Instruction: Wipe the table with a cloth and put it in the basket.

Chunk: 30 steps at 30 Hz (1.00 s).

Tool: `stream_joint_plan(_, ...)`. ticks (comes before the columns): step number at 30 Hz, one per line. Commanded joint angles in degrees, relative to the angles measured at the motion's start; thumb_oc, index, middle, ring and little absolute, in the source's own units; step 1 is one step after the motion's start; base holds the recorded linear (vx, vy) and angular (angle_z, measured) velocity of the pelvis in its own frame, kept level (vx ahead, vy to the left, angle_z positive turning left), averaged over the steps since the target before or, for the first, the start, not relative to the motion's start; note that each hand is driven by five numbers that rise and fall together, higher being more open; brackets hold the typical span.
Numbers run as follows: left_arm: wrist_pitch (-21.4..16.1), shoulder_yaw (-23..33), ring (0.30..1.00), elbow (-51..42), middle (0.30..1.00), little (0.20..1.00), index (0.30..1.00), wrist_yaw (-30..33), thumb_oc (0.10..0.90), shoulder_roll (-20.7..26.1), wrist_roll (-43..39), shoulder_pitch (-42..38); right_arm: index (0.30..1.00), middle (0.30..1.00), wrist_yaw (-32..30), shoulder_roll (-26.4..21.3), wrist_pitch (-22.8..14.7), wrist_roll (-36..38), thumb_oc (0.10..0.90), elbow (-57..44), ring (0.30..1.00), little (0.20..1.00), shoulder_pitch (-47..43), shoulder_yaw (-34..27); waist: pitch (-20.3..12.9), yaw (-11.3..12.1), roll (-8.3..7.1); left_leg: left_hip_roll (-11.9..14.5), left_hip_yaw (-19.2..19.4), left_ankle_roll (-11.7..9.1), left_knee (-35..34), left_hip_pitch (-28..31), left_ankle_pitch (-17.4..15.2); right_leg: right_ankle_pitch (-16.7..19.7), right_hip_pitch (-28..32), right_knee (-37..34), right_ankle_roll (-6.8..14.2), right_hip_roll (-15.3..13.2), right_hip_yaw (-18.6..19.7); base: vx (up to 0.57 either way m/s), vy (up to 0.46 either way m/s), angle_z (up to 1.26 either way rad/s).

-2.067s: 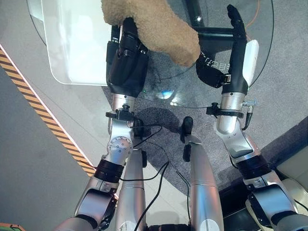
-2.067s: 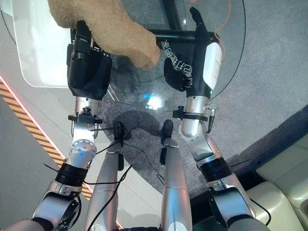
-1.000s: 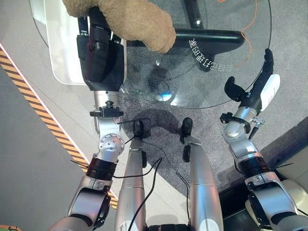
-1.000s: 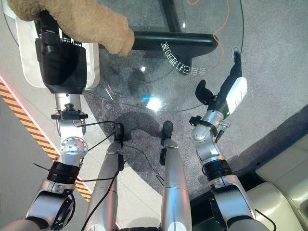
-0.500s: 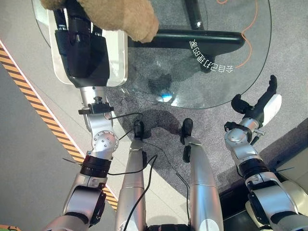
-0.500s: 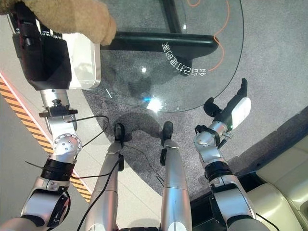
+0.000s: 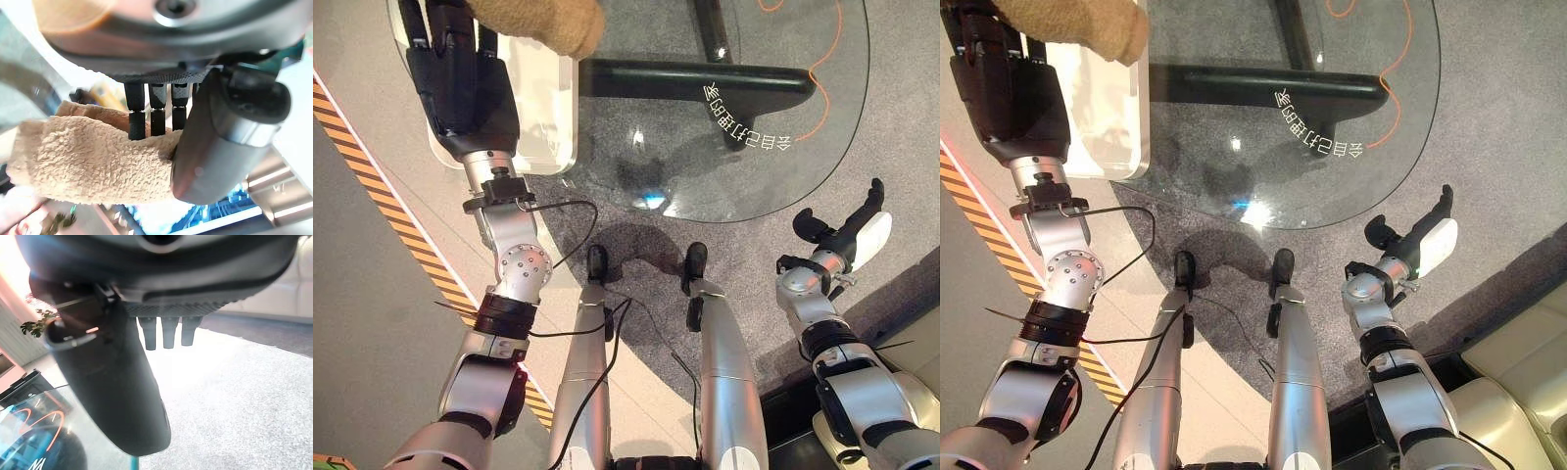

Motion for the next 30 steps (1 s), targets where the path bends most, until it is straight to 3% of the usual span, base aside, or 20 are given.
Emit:
stream_joint_plan(1, -9.5, 4.6, 0.300, -3.7, 0.300, 0.200, 0.300, 1.3, 0.100, 4.9, 9.0, -8.5, 0.900, 0.900, -2.6, -3.6, -3.6, 0.4, 0.800, 0.5, 0.900, 0.900, -0.3, -1.9, -1.6, 1.2, 0.36, -5.2, 5.8, 6.9, 0.7, 1.9, -4.7, -0.2, 3.5, -4.1, -2.4, 7.1, -0.9, 0.00, 0.000, 0.00)
stream_joint_plan(16, -16.7, 5.9, 0.300, 5.9, 0.300, 0.200, 0.300, 18.7, 0.100, 8.2, 19.7, -10.2, 0.900, 0.900, -1.2, -4.2, -5.4, 1.3, 0.800, 3.7, 0.900, 0.900, -1.1, -1.3, -1.6, 1.2, 0.01, -5.0, 5.6, 6.8, 1.5, 0.9, -5.0, -0.9, 3.0, -3.6, -2.7, 7.2, -1.1, 0.00, 0.000, 0.00)
stream_joint_plan(30, -10.3, 2.1, 0.300, 16.7, 0.300, 0.200, 0.300, 29.1, 0.100, 13.6, 32.8, -11.6, 0.900, 0.900, 0.2, -5.3, -6.5, 2.2, 0.800, 5.1, 0.900, 0.900, -2.2, -0.8, -1.6, 0.7, -0.11, -4.4, 5.9, 6.4, 1.8, 0.0, -5.0, -1.0, 2.2, -3.6, -2.5, 7.3, -0.9, 0.00, 0.000, 0.00)
